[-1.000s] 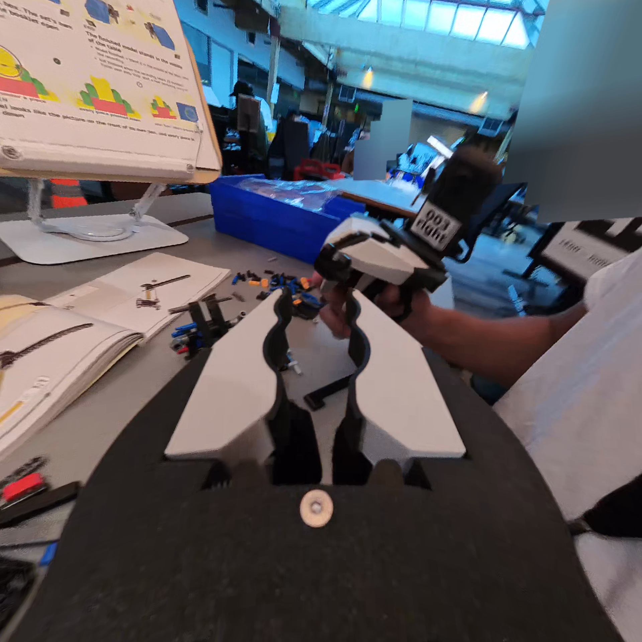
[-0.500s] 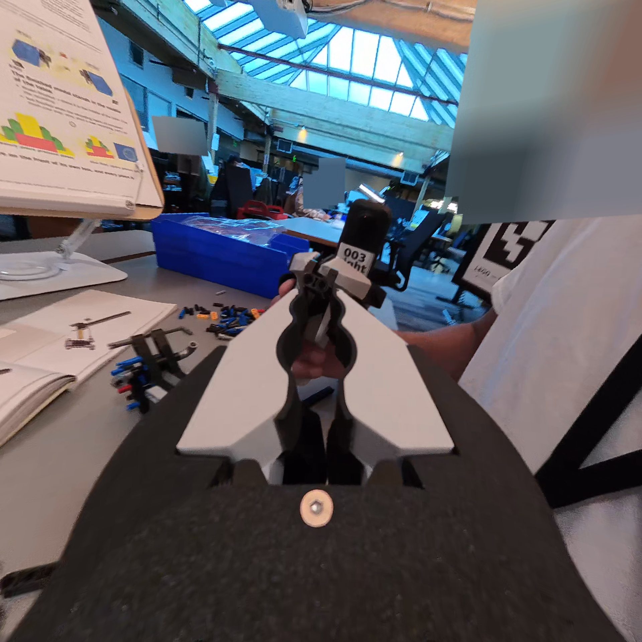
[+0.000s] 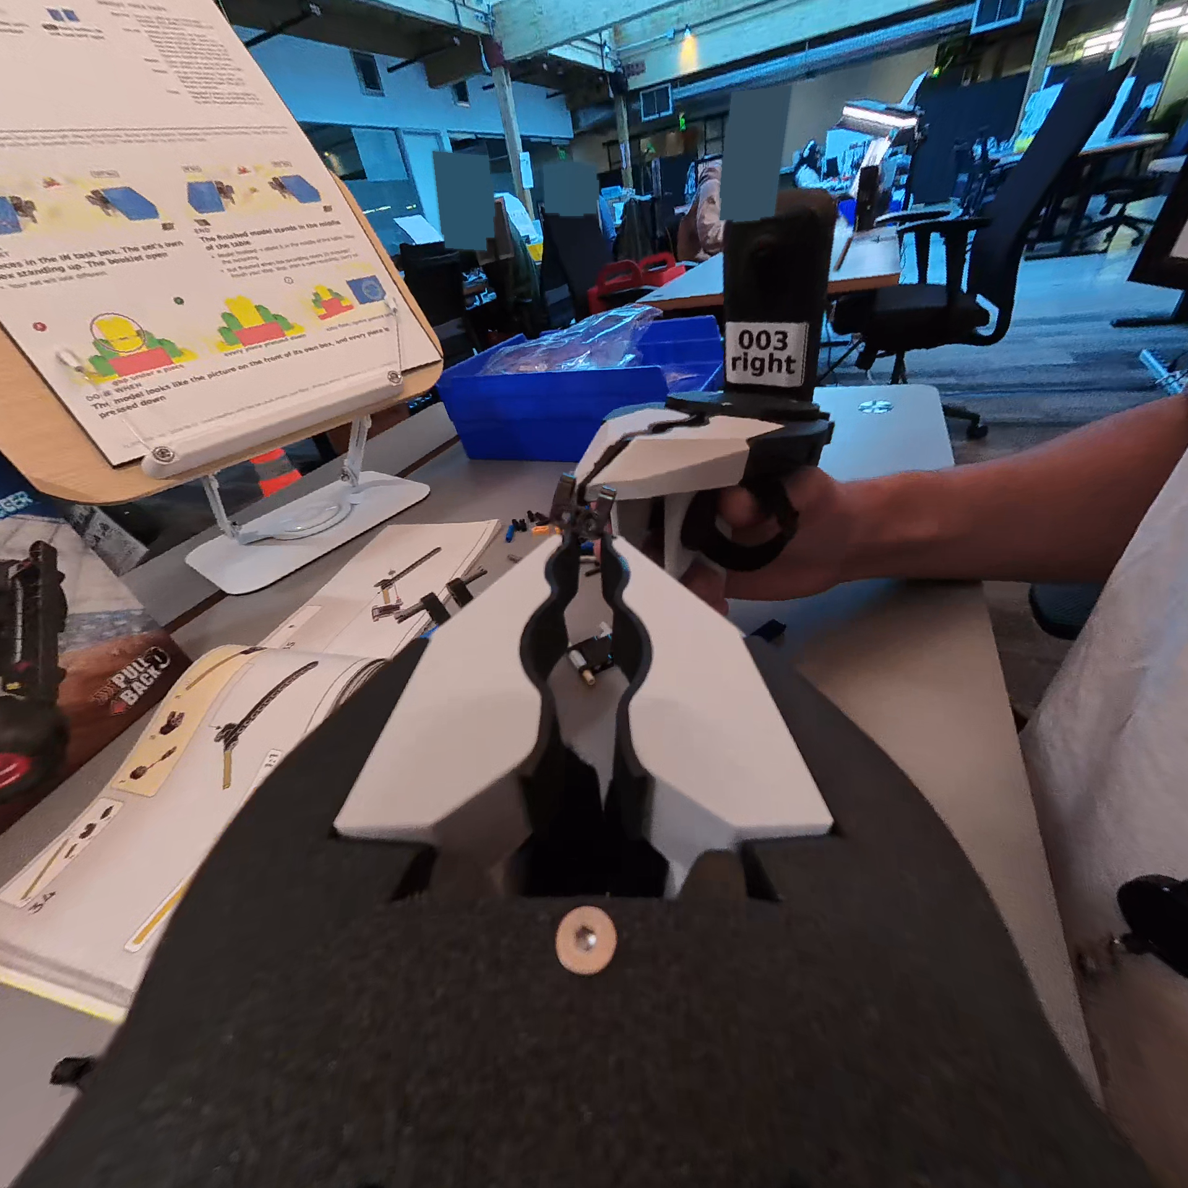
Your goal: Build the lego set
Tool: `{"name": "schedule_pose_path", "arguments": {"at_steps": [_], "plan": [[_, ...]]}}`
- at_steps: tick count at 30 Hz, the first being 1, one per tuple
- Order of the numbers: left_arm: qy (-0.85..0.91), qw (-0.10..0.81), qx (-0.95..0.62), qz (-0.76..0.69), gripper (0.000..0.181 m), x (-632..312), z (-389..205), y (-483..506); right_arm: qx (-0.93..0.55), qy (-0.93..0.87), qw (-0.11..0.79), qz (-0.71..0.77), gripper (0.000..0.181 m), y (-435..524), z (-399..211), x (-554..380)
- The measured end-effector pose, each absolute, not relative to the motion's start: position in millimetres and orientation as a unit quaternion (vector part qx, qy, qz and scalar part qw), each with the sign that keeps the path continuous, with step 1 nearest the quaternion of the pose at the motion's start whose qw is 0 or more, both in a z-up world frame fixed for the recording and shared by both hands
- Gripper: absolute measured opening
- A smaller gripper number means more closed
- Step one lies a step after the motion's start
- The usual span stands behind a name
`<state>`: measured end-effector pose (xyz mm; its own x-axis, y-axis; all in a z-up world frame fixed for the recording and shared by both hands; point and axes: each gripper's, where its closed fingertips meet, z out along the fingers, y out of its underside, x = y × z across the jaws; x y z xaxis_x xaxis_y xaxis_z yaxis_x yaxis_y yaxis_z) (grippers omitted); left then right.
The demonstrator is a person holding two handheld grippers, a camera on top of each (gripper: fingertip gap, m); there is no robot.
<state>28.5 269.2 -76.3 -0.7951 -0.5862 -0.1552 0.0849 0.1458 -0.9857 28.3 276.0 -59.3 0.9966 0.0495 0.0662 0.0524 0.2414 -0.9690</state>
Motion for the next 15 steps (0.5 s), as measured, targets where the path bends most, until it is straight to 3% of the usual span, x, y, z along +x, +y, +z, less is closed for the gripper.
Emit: {"name": "schedule_pose_path", "arguments": {"at_steps": [5, 12, 15], "plan": [[0.723, 0.267, -0.173, -0.613, 0.009, 29, -83, 269, -0.635, -0.03, 0.772, 0.016, 0.0, 277, -66, 32], [0.682, 0.095, -0.234, -0.686, 0.029, 22, -83, 268, -0.673, -0.077, 0.735, -0.029, 0.0, 280, -79, 26], [0.657, 0.031, -0.275, -0.701, 0.023, 20, -83, 269, -0.712, -0.119, 0.688, -0.074, 0.0, 290, -98, 16]]}}
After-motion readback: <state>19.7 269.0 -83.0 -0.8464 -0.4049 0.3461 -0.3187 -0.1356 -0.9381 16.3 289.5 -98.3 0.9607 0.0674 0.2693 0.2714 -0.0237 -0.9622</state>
